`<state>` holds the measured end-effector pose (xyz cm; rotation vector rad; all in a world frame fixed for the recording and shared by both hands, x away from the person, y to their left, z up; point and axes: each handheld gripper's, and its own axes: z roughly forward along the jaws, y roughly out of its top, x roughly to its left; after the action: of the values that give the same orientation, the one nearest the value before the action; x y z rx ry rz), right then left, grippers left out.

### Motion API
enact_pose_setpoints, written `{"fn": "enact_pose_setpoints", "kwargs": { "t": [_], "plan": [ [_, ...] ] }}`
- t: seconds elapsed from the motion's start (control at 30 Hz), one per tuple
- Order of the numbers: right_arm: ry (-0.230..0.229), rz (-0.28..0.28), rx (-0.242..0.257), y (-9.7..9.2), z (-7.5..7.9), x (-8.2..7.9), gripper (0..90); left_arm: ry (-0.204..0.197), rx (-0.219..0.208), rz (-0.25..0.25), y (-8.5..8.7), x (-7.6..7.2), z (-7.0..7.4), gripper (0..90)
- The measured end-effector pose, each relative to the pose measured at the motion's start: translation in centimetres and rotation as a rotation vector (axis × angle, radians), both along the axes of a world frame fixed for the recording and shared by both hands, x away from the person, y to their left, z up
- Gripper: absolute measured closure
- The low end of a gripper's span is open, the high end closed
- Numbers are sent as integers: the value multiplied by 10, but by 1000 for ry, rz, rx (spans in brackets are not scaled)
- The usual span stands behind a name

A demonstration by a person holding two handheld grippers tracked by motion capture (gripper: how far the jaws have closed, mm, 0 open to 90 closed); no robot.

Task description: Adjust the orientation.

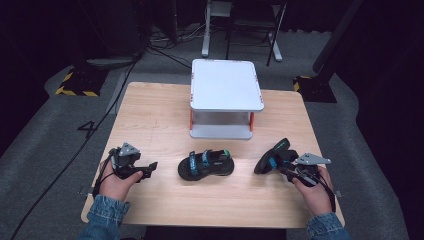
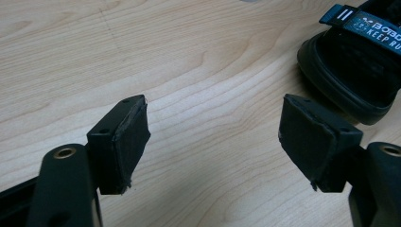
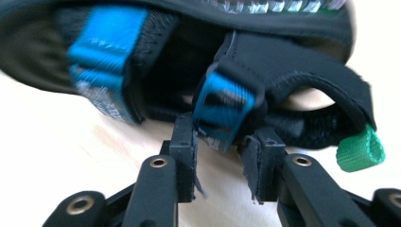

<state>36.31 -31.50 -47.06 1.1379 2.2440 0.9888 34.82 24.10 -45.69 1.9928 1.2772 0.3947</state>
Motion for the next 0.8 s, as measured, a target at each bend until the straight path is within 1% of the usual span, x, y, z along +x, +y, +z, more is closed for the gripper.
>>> {"fn": "enact_pose_setpoints", "kwargs": {
  "t": [0.03, 0.07, 0.13, 0.23, 0.37, 0.43, 0.47, 0.5, 0.53, 0.6, 0.67, 0.7, 0.73, 0.77, 0.8],
  "plan": [
    [-15, 10, 1, 2, 4, -1, 705, -1, 0, 1, 0, 0, 0, 257],
    [-10, 20, 3, 4, 7, -2, 712, -4, 4, 2, 1, -1, 0, 257],
    [-17, 29, 9, 10, 14, -4, 717, 2, 3, -1, 1, -2, 0, 257],
    [-24, 5, 26, 14, 28, -8, 715, -2, 3, 3, 3, -4, 0, 257],
    [-13, -20, 32, 26, 37, -6, 708, 0, 5, 13, 5, -5, -1, 259],
    [19, -29, 62, 36, 35, 4, 690, 1, 12, 12, 6, -6, -2, 260],
    [19, -29, 62, 36, 35, 4, 690, 1, 12, 12, 6, -6, -2, 260],
    [-2, -22, 74, 46, 28, 15, 685, 0, 6, 13, 6, -8, -1, 260],
    [-22, -22, 60, 51, 25, 19, 685, -2, 6, 13, 7, -9, -1, 260],
    [-47, -26, 45, 57, 21, 25, 678, -3, 6, 18, 8, -10, 0, 260],
    [-52, -29, 38, 60, 20, 27, 673, 0, 5, 20, 9, -11, 0, 260],
    [-61, -26, 45, 61, 20, 29, 619, 4, 6, 26, 12, -12, -2, 260],
    [-58, -22, 56, 60, 20, 30, 567, 6, 7, 26, 13, -12, -2, 261],
    [-58, -22, 56, 60, 20, 30, 567, 6, 7, 26, 13, -12, -2, 261],
    [-46, -21, 71, 57, 18, 32, 447, 5, 10, 27, 13, -11, -3, 261]
  ]
}}
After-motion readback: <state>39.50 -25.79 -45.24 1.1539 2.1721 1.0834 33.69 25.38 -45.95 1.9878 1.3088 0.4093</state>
